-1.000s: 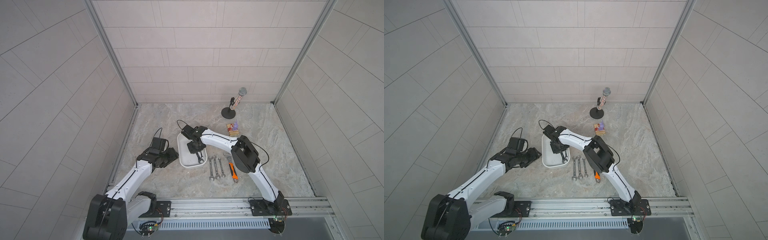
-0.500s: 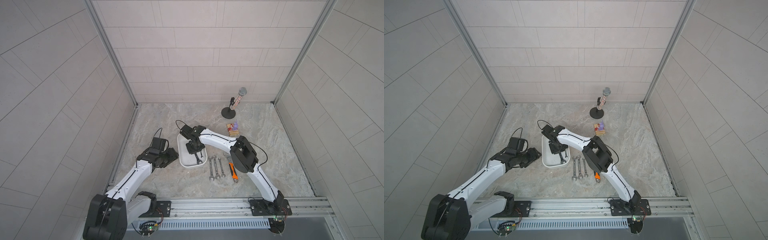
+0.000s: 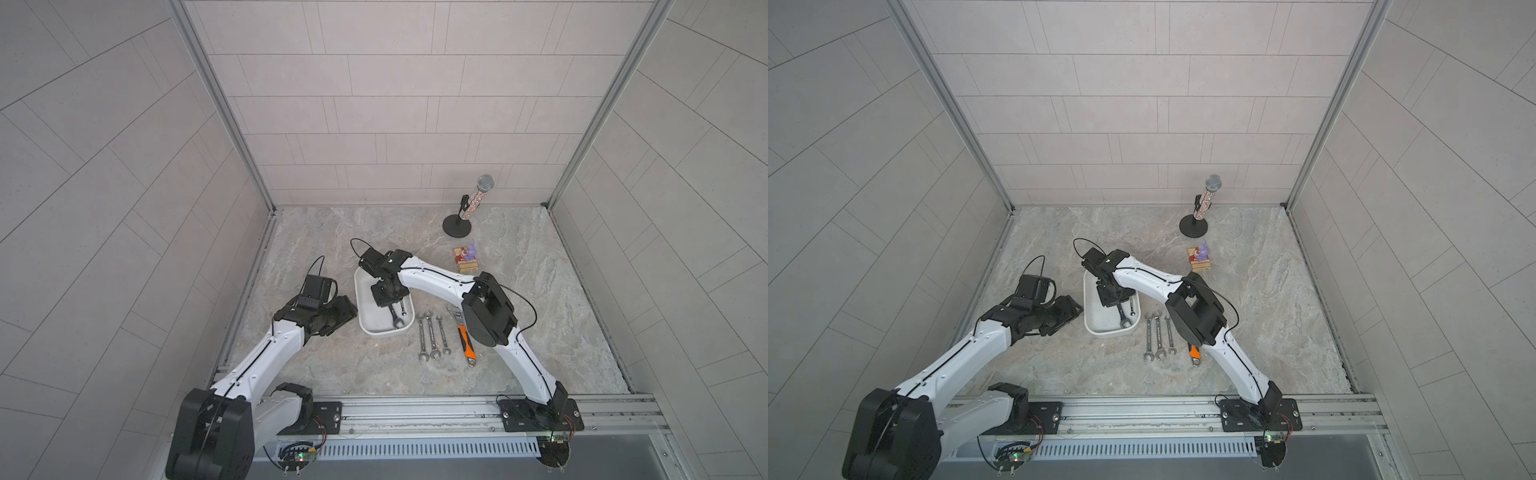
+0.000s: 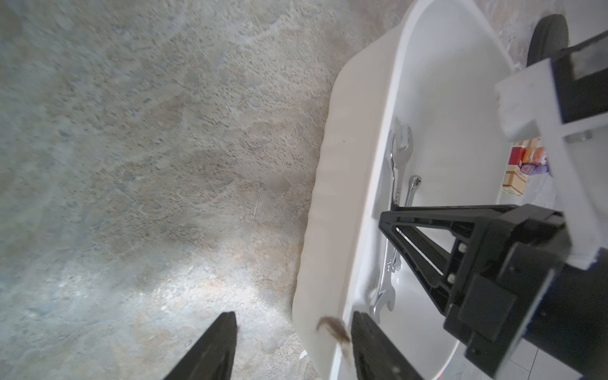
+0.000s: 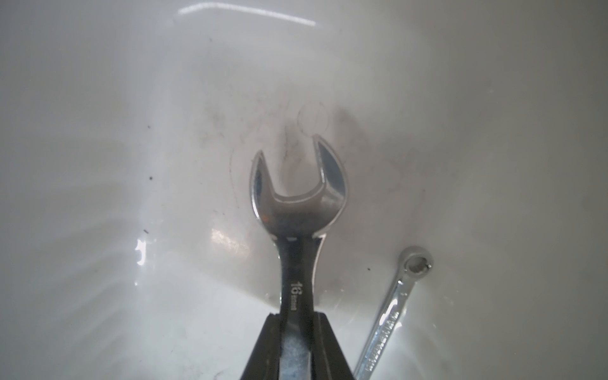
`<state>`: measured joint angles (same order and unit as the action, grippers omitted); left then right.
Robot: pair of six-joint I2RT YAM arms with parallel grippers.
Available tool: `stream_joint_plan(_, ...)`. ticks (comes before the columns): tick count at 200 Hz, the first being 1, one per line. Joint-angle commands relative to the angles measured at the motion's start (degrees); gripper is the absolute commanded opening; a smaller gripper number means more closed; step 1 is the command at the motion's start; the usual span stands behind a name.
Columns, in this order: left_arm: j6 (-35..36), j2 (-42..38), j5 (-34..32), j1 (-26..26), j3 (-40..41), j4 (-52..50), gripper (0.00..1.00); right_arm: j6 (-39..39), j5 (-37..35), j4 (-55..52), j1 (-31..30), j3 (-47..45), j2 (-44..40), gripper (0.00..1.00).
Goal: Take out the wrench from the storage box
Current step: Pick up the wrench from the storage box, then place the wrench at the center of the board.
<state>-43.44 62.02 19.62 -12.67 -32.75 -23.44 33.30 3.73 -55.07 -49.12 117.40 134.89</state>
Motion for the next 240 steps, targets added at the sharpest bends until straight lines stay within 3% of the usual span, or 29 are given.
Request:
stream_joint_plan(1,1.13,-0.78,-0.78,0.03,-1.35,-0.64,0.62,0.54,-1.38,-1.75,-0.28,1.73,-4.23,0.11)
stream_joint_plan(109,1.21,-0.67,-1.0,0.22,-1.39,-0.82,0.62,-0.32,-2.89,-6.26,2.04,5.67,-10.14,0.11)
stream_joint_plan(182,1.35,0.53,-1.53,0.16,-2.86,-1.74,0.64,-2.83,-4.53,-5.24,11.12,-0.75,-16.75,0.12)
stream_joint_plan(240,1.36,3.22,-1.62,0.12,-4.94,-1.71,0.67,-3.57,-1.65,0.35,16.64,-4.11,-11.41,0.12)
